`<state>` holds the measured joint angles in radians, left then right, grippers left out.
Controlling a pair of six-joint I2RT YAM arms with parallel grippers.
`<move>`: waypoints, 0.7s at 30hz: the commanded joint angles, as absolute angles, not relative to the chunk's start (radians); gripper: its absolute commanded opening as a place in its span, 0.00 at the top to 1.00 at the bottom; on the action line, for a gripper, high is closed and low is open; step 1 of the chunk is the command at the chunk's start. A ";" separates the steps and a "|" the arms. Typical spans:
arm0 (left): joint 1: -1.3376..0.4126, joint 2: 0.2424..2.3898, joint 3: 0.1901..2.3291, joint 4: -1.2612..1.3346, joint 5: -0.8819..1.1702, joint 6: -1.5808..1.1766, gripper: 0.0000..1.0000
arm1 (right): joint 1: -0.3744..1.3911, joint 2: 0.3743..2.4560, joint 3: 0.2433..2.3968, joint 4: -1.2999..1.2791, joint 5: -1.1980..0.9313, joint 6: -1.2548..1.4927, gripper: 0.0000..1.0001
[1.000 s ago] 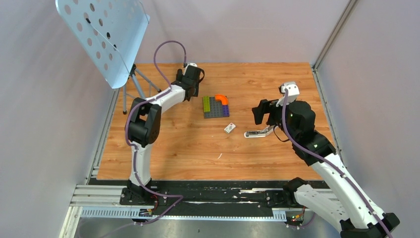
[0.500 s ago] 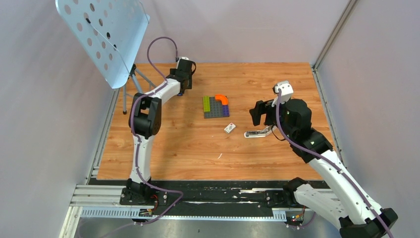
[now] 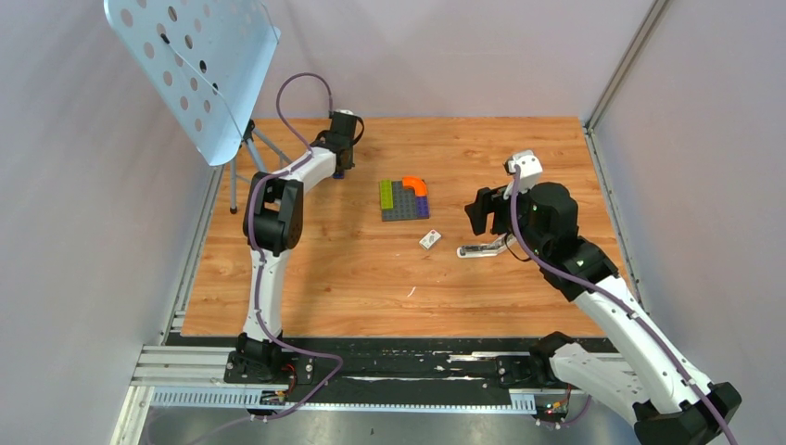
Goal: Load the staples into the stapler
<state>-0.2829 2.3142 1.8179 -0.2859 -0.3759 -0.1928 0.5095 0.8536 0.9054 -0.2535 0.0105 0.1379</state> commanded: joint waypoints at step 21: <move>-0.371 1.705 1.218 -0.067 -0.035 -0.182 1.00 | 0.512 0.849 0.878 -0.164 -0.159 0.497 0.36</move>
